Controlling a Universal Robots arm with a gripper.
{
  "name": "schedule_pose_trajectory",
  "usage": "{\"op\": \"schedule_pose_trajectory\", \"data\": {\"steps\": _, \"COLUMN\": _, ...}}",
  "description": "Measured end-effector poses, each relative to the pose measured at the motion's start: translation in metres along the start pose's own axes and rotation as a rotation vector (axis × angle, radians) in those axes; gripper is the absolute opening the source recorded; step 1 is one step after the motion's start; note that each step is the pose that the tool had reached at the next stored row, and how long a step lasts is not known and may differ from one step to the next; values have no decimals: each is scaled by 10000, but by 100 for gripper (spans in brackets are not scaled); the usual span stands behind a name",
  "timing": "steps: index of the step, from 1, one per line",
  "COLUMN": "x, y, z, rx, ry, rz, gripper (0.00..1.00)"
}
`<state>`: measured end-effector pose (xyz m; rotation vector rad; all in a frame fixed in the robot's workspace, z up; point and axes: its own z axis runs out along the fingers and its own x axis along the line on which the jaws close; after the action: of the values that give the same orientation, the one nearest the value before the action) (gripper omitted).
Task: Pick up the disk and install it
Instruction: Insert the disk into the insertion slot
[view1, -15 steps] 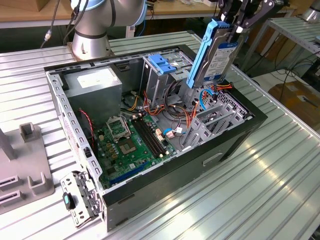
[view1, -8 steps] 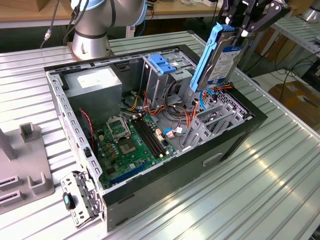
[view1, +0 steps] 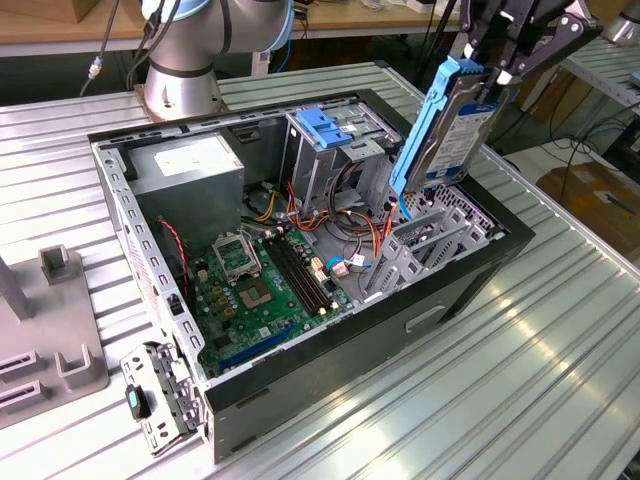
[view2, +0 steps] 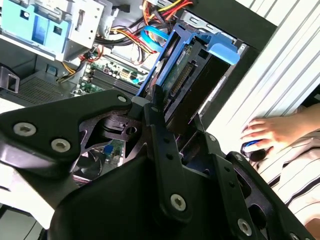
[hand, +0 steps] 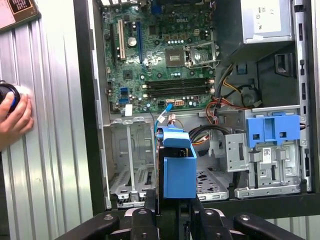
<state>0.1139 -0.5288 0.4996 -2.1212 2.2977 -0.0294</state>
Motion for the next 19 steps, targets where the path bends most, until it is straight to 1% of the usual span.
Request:
{"op": "schedule_pose_trajectory", "data": {"steps": 8, "x": 175, "y": -14, "z": 1, "rx": 0, "ry": -1, "rz": 0, "gripper": 35}}
{"op": "schedule_pose_trajectory", "data": {"steps": 12, "x": 217, "y": -17, "z": 2, "rx": 0, "ry": 0, "rz": 0, "gripper": 35}}
{"op": "schedule_pose_trajectory", "data": {"steps": 19, "x": 220, "y": -18, "z": 2, "rx": 0, "ry": -1, "rz": 0, "gripper": 35}}
